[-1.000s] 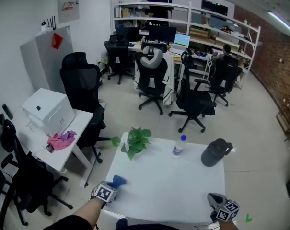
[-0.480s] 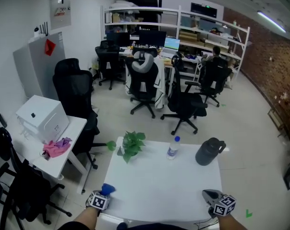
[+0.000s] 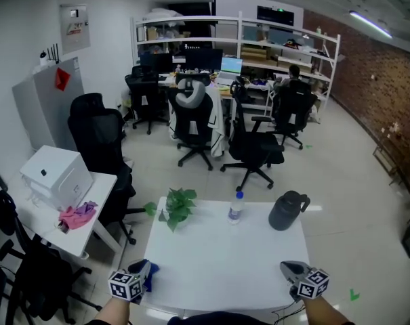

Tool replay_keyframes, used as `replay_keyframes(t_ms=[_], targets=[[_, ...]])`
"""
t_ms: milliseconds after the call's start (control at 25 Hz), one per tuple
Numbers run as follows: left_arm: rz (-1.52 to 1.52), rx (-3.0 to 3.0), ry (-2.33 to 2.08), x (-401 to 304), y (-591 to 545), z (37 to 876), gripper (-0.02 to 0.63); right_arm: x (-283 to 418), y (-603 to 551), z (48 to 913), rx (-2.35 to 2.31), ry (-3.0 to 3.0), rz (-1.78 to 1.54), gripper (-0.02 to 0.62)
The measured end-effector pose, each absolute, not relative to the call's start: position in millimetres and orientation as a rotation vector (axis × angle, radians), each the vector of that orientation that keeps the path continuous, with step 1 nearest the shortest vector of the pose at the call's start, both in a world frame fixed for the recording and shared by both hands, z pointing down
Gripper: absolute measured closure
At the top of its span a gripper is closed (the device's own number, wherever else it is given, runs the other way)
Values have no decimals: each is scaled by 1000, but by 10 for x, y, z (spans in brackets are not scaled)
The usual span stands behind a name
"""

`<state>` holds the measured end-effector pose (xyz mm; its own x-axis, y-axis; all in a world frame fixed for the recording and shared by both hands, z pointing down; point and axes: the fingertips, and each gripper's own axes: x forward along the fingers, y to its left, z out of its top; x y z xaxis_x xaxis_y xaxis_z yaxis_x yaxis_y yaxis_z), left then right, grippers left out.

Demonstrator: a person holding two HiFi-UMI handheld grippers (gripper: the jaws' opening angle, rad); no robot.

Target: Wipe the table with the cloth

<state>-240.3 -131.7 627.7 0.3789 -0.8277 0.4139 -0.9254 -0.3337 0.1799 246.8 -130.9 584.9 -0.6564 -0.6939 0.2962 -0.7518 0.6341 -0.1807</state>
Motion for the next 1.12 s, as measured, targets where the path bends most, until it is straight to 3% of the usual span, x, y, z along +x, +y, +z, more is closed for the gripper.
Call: replay_keyframes(t_ms=[40, 80, 400, 1120], targets=[[273, 2319, -1492, -2293, -1296, 6084, 595, 2458, -1303, 5828, 1190, -2666, 431, 588], [210, 2372, -1456, -2173, -1258, 5929, 606, 2448, -1290, 5812, 1190, -2675, 434, 588], [107, 2490, -1284, -1484, -1041, 5887, 606, 2422, -1249, 5742, 1207, -2698, 453, 588], [142, 2516, -1252, -1383, -1257, 5918, 606, 2519, -1447, 5782, 1238, -2643, 415, 591]])
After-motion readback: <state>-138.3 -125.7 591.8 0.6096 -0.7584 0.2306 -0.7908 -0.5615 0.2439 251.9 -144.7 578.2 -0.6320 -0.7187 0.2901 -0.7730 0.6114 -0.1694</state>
